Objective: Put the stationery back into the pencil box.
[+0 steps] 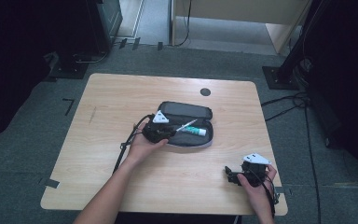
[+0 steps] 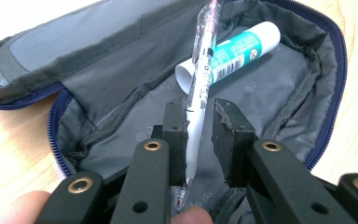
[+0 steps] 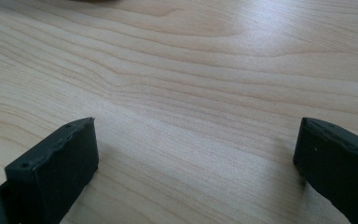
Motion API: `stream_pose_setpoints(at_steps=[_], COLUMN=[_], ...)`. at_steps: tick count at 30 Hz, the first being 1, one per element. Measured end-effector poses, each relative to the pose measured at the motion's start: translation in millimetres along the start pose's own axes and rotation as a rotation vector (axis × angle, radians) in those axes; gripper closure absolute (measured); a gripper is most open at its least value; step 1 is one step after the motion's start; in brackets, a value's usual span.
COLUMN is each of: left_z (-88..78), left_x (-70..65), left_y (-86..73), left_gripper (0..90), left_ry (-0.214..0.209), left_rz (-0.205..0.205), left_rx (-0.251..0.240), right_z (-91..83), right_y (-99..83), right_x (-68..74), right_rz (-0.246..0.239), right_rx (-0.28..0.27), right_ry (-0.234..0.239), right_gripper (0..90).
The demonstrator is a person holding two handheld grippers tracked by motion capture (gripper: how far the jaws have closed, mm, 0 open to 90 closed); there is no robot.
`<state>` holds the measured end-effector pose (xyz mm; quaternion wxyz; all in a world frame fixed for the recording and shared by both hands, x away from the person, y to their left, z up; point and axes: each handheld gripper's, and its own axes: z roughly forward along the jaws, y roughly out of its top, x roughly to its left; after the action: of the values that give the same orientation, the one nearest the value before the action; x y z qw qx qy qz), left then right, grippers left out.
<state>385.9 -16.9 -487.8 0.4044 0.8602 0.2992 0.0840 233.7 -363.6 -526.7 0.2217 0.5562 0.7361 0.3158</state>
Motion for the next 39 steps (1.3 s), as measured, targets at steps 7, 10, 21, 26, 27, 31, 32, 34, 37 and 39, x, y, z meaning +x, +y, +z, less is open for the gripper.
stream_pose_setpoints(at_steps=[7,10,21,26,27,31,32,34,37,39], left_z=[5.5,5.5,-23.0,-36.5,-39.1,-50.6,-53.0,-55.9,-59.9,-62.0], left_x=[-3.2,-4.0,2.4,8.2,9.1,11.6,11.8,11.7,12.5,13.7], left_y=[1.2,1.8,5.4,-2.1,-3.8,-8.9,-9.8,-11.5,-14.6,-17.3], left_gripper=[70.9,71.2,63.4,53.6,51.1,40.1,35.3,27.2,17.1,12.8], left_ry=[0.001,-0.007,0.038,0.087,0.101,0.152,0.167,0.191,0.234,0.268], left_rz=[-0.016,-0.017,-0.101,-0.144,-0.150,-0.178,-0.186,-0.195,-0.206,-0.230], left_rx=[0.010,0.013,-0.073,-0.090,-0.087,-0.057,-0.048,-0.041,-0.022,-0.018], right_z=[0.0,0.0,0.0,0.0,0.0,0.0,0.0,0.0,0.0,0.0], right_y=[0.0,0.0,0.0,0.0,0.0,0.0,0.0,0.0,0.0,0.0], right_x=[0.1,0.1,0.0,0.0,0.0,0.1,0.0,0.1,0.0,0.0], right_rz=[0.001,0.001,0.000,0.000,0.001,0.001,0.000,0.001,-0.001,0.001], right_rx=[0.000,0.000,0.000,0.000,0.000,0.000,0.000,0.000,-0.001,0.000], right_ry=[0.000,0.000,0.000,0.000,0.000,0.000,0.000,0.000,0.000,0.000], right_gripper=[0.0,0.0,0.0,0.0,0.0,0.0,0.0,0.0,0.0,0.0])
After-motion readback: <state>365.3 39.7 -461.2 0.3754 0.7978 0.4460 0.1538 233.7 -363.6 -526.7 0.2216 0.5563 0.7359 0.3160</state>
